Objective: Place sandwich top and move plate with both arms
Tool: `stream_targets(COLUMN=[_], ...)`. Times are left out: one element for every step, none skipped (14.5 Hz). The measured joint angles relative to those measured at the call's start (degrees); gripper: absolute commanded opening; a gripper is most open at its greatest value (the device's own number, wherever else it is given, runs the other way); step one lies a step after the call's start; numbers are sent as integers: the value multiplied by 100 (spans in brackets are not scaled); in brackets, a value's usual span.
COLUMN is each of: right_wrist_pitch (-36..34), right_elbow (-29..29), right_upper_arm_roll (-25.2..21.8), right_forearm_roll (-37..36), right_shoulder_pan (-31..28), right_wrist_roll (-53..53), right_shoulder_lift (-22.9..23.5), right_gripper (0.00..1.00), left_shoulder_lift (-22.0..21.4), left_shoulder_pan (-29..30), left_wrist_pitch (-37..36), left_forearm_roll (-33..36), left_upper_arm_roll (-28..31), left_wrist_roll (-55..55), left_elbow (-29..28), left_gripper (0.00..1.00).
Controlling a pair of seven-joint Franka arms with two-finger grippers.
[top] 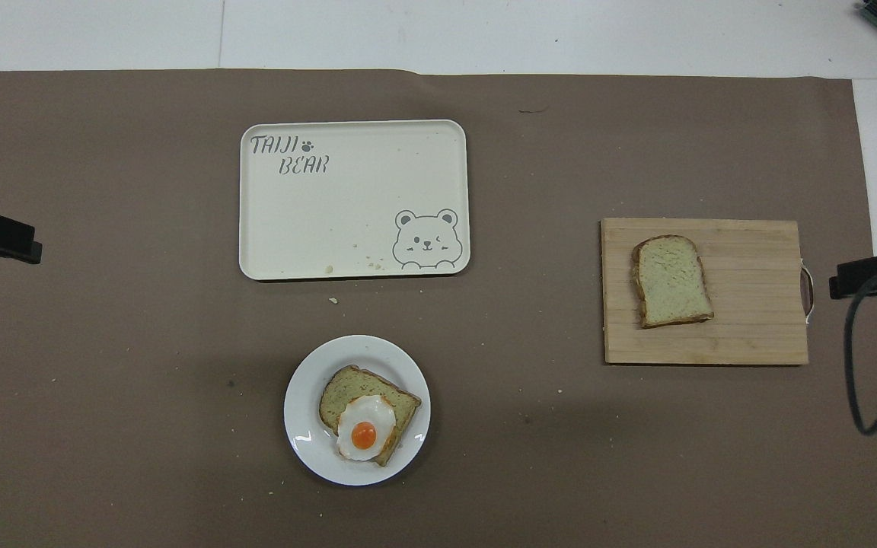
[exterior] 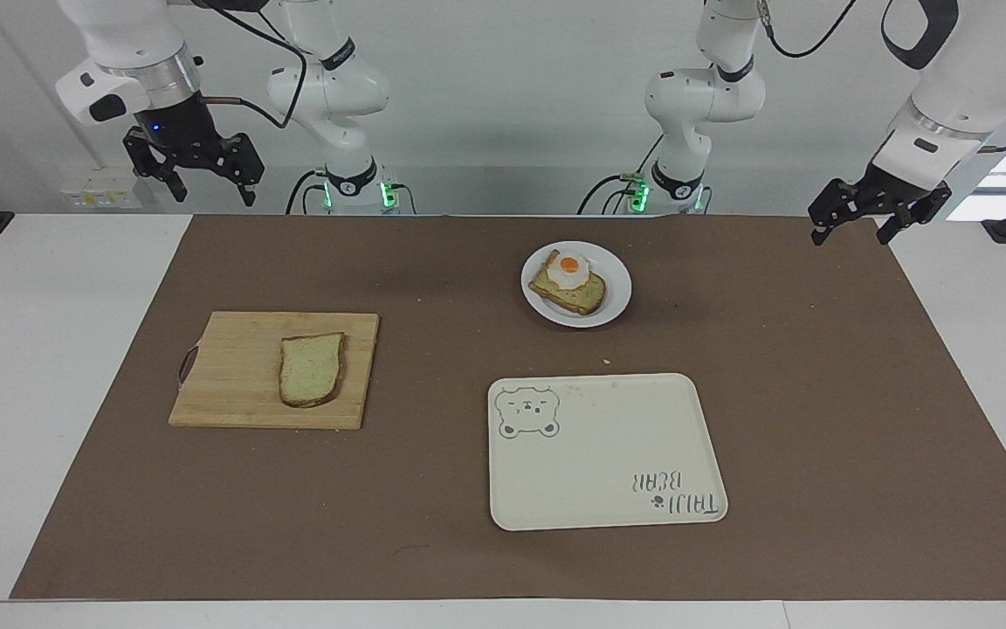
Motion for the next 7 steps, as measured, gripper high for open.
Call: stream_targets(right_wrist_pitch=[0, 0, 0, 0, 0, 0, 0], right_elbow=[0, 0, 0, 0, 0, 0, 0], right_upper_arm_roll=[0, 0, 1, 1, 1, 1, 1], right_forearm_roll=[0, 0, 0, 0, 0, 0, 0], right_shoulder_pan=[0, 0, 0, 0, 0, 0, 0], right_wrist_roll=[0, 0, 0, 0, 0, 0, 0], right_shoulder_lift=[0, 0, 0, 0, 0, 0, 0], right_gripper=[100, 100, 100, 100, 100, 100, 100], left_shoulder_lift=[0, 0, -1, -4, -8, -10, -13], left_shoulder_pan=[0, 0, 0, 0, 0, 0, 0], left_wrist_pitch=[0, 0, 0, 0, 0, 0, 0], left_forearm_roll=[-5, -8, -9, -11, -11, -17, -36], left_upper_arm_roll=[0, -1, -2, -2, -2, -2, 0], left_wrist_roll=[0, 0, 0, 0, 0, 0, 0], left_elbow=[-5, -9, -15, -24, -35, -45, -54], left_gripper=[100, 100, 100, 100, 100, 100, 100])
